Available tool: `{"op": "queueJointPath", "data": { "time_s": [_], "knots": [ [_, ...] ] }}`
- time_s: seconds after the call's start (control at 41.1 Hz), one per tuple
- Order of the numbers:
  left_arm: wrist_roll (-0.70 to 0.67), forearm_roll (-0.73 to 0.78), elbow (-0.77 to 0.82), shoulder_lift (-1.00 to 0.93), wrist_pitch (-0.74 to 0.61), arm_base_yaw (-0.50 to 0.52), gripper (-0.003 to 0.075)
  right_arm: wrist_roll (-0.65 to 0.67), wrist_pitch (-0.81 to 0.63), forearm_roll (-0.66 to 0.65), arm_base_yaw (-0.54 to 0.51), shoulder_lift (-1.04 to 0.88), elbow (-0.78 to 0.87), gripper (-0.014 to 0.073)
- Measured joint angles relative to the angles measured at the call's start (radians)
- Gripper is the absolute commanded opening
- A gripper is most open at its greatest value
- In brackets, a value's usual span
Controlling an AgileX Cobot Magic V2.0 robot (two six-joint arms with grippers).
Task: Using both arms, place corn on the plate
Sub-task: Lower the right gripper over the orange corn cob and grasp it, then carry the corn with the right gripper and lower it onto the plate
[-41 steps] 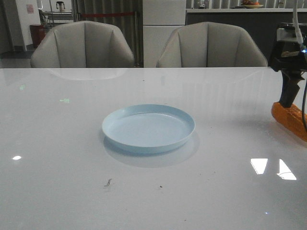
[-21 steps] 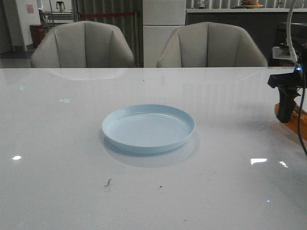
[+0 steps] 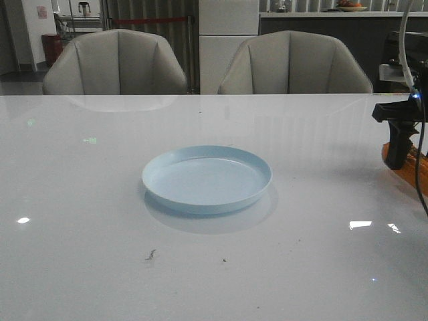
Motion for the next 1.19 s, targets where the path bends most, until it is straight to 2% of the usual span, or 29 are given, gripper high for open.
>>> {"op": "queueJointPath", "data": {
  "time_s": [0.365, 0.657, 0.852, 1.192],
  "knots": [
    [0.0, 0.0, 0.0, 0.0, 0.0, 0.0, 0.0527, 0.0, -0.009, 0.033, 0.0, 0.0, 0.0, 0.0339],
    [0.0, 0.0, 0.0, 0.0, -0.029, 0.0, 0.0527, -0.055, 0.0, 0.221, 0.013, 0.0, 0.0, 0.0339],
    [0.0, 0.0, 0.0, 0.0, -0.051, 0.0, 0.0527, -0.152, 0.04, 0.304, 0.109, 0.006, -0.058, 0.0339],
    [0.0, 0.0, 0.0, 0.0, -0.056, 0.0, 0.0527, -0.167, 0.064, 0.315, 0.364, 0.01, -0.307, 0.0342]
  ]
}}
